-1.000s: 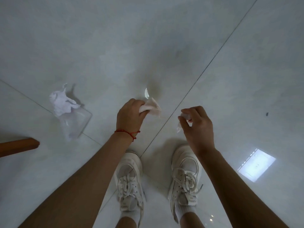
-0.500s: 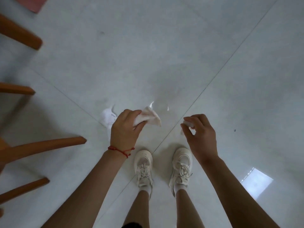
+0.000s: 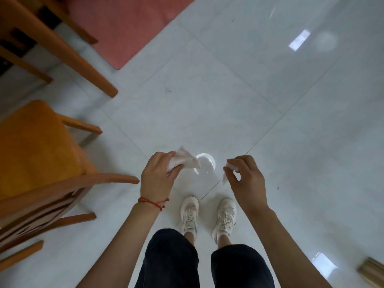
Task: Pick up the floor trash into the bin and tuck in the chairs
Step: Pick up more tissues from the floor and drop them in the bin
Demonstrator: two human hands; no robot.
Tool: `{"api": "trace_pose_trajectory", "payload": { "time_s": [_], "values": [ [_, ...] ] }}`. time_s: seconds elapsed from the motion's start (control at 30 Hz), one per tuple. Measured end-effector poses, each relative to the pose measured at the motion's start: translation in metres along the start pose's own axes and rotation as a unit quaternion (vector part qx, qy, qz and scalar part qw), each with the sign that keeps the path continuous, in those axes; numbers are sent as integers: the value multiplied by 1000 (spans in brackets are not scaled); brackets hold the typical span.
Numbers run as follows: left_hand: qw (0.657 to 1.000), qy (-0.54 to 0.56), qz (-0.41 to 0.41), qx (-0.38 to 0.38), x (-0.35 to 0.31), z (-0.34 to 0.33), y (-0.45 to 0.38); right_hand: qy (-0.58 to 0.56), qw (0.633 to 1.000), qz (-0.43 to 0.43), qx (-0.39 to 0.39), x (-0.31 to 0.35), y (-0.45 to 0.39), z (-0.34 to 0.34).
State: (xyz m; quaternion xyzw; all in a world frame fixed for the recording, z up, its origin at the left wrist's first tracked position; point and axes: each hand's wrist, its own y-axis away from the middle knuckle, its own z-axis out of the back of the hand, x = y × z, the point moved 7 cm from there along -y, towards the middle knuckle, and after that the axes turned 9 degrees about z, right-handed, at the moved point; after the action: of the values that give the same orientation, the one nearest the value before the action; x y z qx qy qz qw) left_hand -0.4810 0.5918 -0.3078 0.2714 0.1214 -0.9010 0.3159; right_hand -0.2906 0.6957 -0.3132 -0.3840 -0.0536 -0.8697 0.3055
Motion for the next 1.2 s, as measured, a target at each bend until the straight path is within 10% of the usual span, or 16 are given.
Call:
{"api": "trace_pose_trajectory", "payload": {
  "time_s": [0.5,0.7,1.2],
  "values": [
    [991,-134,-22,-20,-19,124,47,24,996,85,25,123,-18,95],
    [985,-94,42,-140,-50,174,84,8,985,164,54,148,-33,106],
    [848,-79,403,-335,-21,232,334,-76,863,432,252,273,52,43]
  ]
}}
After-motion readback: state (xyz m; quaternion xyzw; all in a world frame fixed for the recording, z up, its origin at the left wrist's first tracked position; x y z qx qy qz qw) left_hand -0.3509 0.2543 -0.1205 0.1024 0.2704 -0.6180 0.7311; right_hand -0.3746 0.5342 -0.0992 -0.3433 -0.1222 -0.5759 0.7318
